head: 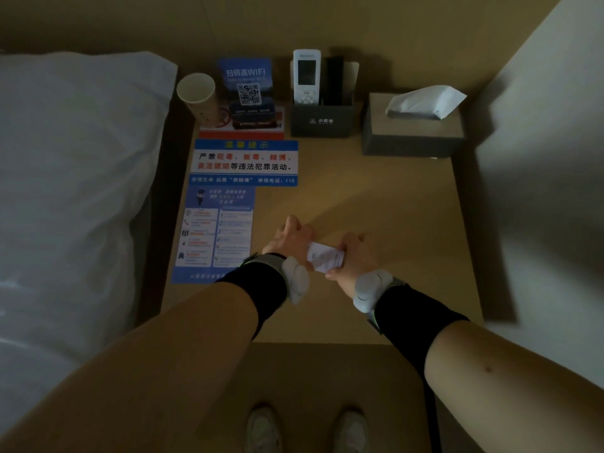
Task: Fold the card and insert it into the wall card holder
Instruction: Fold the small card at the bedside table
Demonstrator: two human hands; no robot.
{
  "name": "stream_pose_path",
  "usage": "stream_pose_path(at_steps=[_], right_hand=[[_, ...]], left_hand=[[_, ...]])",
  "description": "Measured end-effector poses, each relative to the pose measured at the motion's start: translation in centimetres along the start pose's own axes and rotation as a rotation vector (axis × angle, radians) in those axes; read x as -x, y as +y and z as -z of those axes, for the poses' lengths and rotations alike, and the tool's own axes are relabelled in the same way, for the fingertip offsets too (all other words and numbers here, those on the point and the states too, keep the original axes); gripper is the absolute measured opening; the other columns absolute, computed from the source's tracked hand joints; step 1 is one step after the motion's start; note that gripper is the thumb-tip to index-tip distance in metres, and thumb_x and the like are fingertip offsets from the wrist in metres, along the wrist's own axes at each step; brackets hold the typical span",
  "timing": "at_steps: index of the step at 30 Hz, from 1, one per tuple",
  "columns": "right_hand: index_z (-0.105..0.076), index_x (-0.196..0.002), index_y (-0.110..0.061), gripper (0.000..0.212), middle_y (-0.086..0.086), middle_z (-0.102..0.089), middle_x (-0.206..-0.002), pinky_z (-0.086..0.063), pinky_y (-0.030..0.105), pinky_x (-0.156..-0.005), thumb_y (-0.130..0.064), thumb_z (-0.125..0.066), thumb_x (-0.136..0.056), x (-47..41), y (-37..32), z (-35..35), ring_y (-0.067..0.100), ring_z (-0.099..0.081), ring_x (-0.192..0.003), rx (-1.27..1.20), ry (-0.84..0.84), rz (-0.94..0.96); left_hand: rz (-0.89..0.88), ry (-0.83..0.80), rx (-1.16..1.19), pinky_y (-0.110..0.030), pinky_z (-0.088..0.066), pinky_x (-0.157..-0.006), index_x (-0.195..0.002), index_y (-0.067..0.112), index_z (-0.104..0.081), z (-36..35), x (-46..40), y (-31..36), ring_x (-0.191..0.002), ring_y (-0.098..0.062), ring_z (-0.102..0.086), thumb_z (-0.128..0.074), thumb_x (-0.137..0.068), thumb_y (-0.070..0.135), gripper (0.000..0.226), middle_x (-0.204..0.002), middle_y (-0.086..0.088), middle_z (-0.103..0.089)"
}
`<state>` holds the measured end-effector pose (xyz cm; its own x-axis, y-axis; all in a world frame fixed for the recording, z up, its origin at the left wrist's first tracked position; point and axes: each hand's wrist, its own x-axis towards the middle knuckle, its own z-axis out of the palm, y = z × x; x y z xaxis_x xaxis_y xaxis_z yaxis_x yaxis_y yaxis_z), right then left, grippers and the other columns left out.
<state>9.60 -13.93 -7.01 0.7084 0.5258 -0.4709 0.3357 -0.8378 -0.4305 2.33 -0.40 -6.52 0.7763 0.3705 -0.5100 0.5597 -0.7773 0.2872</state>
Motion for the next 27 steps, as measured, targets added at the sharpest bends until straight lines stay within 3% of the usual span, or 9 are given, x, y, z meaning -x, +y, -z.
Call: stream_pose_path(at_steps=[6, 10, 12, 16, 21, 27], right_hand=[[-0.050, -0.103, -0.007, 0.043, 0.014, -0.055, -0.107, -0.046, 0.042, -0.089, -0.015, -0.081, -0.074, -0.1, -0.5, 0.8, 0.034, -0.057, -0.106, -0.032, -0.092, 0.012], [-0.050, -0.100, -0.007, 0.016, 0.008, -0.056, -0.097, -0.044, 0.037, -0.077, -0.008, -0.061, -0.088, 1.8, -1.0, 1.1, 0.029, -0.059, -0.093, -0.200, -0.002, -0.061], [-0.059, -0.112, -0.005, 0.022, 0.009, -0.064, -0.108, -0.046, 0.036, -0.081, -0.014, -0.059, -0.092, 2.6, -1.5, 2.2, 0.029, -0.062, -0.099, -0.152, -0.023, -0.064], [-0.067, -0.100, -0.004, 0.017, 0.013, -0.071, -0.097, -0.050, 0.039, -0.074, -0.018, -0.059, -0.093, 3.7, -3.1, 6.3, 0.033, -0.067, -0.089, -0.129, -0.069, 0.026], [-0.070, -0.092, -0.004, 0.020, 0.014, -0.071, -0.089, -0.045, 0.037, -0.066, -0.022, -0.061, -0.093, 5.8, -5.9, 11.3, 0.029, -0.062, -0.077, -0.209, -0.012, 0.091], [-0.071, -0.089, -0.008, 0.015, 0.005, -0.062, -0.079, -0.039, 0.030, -0.061, -0.021, -0.065, -0.094, 9.8, -9.5, 17.8, 0.021, -0.054, -0.071, -0.291, 0.032, 0.155]], left_hand=[[-0.005, -0.010, -0.040, -0.041, -0.049, -0.080, -0.119, 0.016, -0.046, 0.5, -0.1, 0.4, -0.110, -0.030, -0.047, -0.080, -0.074, 0.026, 0.058, -0.123, -0.007, -0.042], [0.044, -0.037, 0.124, -0.038, -0.050, -0.064, -0.106, 0.018, -0.039, 1.0, 1.2, 0.6, -0.075, -0.026, -0.059, -0.066, -0.086, 0.027, 0.034, -0.094, -0.006, -0.061], [0.030, -0.007, 0.213, -0.030, -0.046, -0.059, -0.105, 0.021, -0.044, 1.7, 2.1, 0.4, -0.071, -0.021, -0.058, -0.063, -0.087, 0.025, 0.026, -0.088, 0.000, -0.059], [-0.018, -0.003, 0.263, -0.025, -0.038, -0.057, -0.110, 0.007, -0.064, 5.5, 4.1, 1.2, -0.080, -0.025, -0.062, -0.062, -0.091, 0.021, 0.024, -0.098, -0.011, -0.067], [0.047, 0.129, 0.471, -0.026, -0.046, -0.054, -0.095, 0.014, -0.064, 9.8, 7.3, 2.0, -0.063, -0.020, -0.058, -0.065, -0.090, 0.026, 0.013, -0.080, -0.007, -0.065], [0.025, 0.195, 0.571, -0.021, -0.033, -0.046, -0.070, 0.024, -0.053, 17.2, 11.6, 4.2, -0.050, -0.008, -0.048, -0.060, -0.094, 0.037, 0.028, -0.061, 0.007, -0.055]])
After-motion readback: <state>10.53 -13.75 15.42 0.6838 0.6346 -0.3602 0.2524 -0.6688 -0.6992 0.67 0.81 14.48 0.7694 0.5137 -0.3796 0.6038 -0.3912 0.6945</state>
